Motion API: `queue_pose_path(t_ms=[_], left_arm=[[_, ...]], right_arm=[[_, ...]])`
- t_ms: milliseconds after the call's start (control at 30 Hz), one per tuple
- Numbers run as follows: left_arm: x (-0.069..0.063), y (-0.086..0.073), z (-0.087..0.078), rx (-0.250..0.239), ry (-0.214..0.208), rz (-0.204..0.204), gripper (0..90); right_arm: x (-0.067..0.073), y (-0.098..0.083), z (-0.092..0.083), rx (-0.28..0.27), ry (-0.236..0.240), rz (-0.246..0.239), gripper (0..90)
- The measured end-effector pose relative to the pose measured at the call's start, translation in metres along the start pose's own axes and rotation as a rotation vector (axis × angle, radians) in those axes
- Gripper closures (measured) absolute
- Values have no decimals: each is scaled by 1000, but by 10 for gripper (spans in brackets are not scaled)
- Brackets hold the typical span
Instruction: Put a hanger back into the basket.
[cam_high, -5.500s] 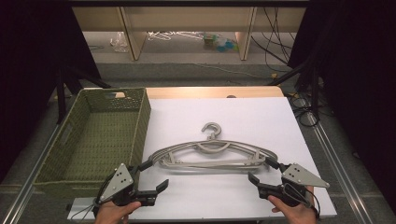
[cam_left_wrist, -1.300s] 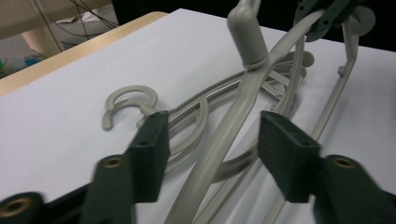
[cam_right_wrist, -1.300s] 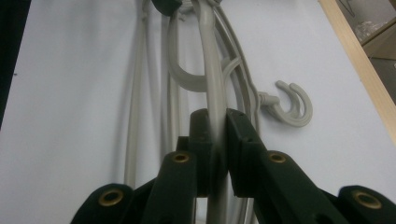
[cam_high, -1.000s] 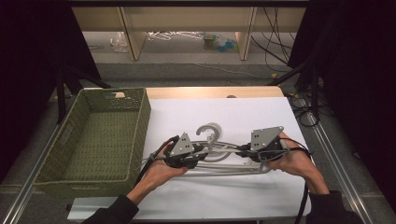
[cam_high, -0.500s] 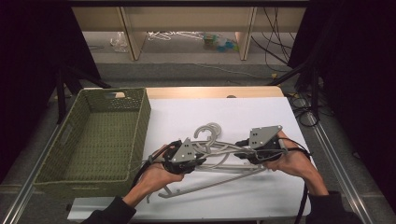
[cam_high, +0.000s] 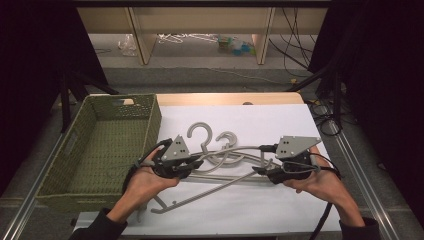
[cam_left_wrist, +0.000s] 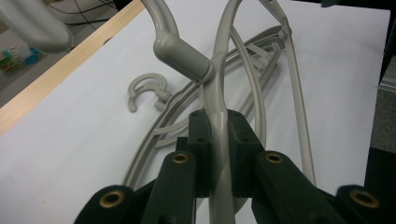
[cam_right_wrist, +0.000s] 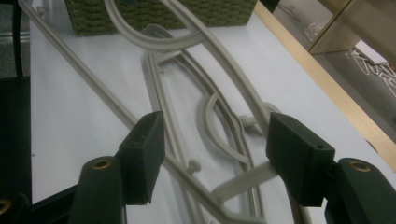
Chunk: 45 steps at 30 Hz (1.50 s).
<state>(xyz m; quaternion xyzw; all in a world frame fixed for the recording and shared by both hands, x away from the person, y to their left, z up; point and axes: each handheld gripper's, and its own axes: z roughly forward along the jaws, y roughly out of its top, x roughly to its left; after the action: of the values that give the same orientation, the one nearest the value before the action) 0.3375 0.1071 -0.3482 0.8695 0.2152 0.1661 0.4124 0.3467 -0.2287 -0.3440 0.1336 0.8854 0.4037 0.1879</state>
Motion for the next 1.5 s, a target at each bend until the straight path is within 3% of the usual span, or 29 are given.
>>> queue_pose_path(t_ms=[100, 167, 267, 333, 367, 400, 467, 567, 633, 733, 800, 900, 933, 1000, 1133, 1333, 1500], left_arm=[[6, 0, -15, -12, 15, -6, 816], [13, -1, -31, -25, 9, -42, 816], [18, -1, -41, -31, 11, -49, 816], [28, -3, -56, -58, 21, -92, 816], [28, -3, -56, -58, 21, -92, 816], [30, -4, -60, -65, 18, -121, 817], [38, -5, -70, -73, 28, -132, 816], [53, -10, -84, -75, 65, -150, 816], [62, -14, -91, -108, 82, -200, 816], [77, -21, -104, -113, 115, -225, 816], [91, -32, -116, -128, 157, -278, 816], [100, -38, -121, -139, 171, -296, 817], [103, -42, -123, -141, 159, -329, 816], [108, -47, -126, -139, 169, -356, 816], [128, -58, -135, -123, 281, -330, 816], [147, -70, -145, -111, 332, -372, 816], [167, -86, -153, -130, 354, -445, 816]], right_arm=[[6, 0, -4, -18, -5, 0, 363], [11, -3, -6, -23, -10, -6, 356], [15, -8, -6, -22, -15, 4, 353], [19, -21, -4, -28, 2, 26, 348], [20, -25, -2, -29, 10, 29, 348], [22, -29, -1, -25, 13, 35, 348], [22, -32, 1, -19, 15, 35, 346], [24, -38, 4, -9, 26, 47, 345], [24, -40, 6, -9, 30, 48, 344], [24, -41, 8, -6, 37, 55, 344], [25, -42, 10, -3, 41, 58, 342], [24, -43, 12, 3, 47, 56, 332], [24, -44, 13, 2, 44, 65, 330], [23, -45, 14, 4, 43, 66, 316], [23, -47, 16, 1, 34, 78, 294], [22, -49, 17, 4, 33, 89, 277], [22, -49, 17, 8, 35, 89, 277]])
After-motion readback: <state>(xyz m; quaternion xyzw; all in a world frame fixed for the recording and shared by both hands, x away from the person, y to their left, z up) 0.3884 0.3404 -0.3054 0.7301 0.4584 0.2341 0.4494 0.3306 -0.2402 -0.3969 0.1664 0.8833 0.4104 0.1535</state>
